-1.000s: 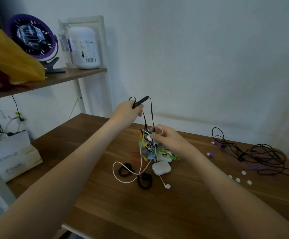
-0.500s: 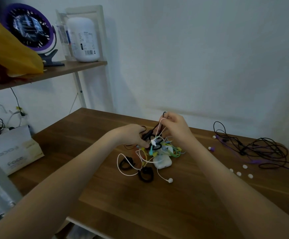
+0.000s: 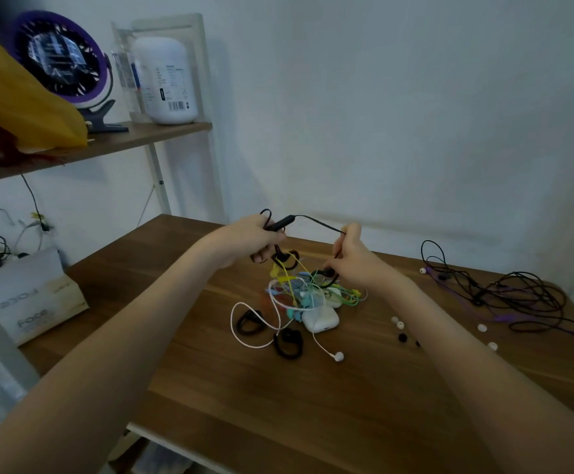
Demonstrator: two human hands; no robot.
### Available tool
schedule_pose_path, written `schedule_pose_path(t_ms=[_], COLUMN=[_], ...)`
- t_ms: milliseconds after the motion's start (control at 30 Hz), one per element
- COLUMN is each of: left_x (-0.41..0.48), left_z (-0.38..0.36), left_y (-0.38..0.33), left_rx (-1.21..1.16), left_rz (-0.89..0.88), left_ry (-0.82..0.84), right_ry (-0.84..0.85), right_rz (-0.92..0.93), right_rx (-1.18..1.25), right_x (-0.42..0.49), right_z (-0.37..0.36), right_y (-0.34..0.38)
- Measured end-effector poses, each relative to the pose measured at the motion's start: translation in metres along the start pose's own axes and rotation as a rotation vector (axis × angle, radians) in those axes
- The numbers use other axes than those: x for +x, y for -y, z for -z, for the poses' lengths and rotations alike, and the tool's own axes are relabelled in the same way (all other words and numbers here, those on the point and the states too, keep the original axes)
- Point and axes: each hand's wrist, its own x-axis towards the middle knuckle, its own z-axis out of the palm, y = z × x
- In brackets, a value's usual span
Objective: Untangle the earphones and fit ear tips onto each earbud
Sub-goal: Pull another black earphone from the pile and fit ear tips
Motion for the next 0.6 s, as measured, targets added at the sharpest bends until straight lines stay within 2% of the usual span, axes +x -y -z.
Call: schedule_pose_path(t_ms=[100, 200, 267, 433, 500, 600], left_x=[0.000, 0.000, -0.001, 0.000, 0.002, 0.003], left_z=[0.000, -0.003, -0.003, 0.000, 0.001, 0.001], left_y=[-0.004, -0.003, -0.001, 0.007, 0.010, 0.007], left_rx=[-0.086, -0.019, -0.027, -0.261, -0.174, 0.162], left_rz=[-0.023, -0.053, -0.065, -0.072, -0.057, -0.082], left_ry=[-0.036, -0.103, -0.159, -0.203, -0.235, -0.251], right_ry=[-0.126, -0.238, -0.227, -0.186, -0.177, -0.139], right_rz=[0.050, 0.126, 0.156, 0.088, 0.069, 0.096], right_rx=[0.147, 0.166, 0.121, 0.087, 0.077, -0.094], right_x=[0.000, 0.001, 0.001, 0.003, 0.003, 0.004], right_z=[-0.006, -0.006, -0.004, -0.002, -0.001, 0.001], right_y=[0.009, 0.014, 0.014, 0.013, 0.013, 0.013])
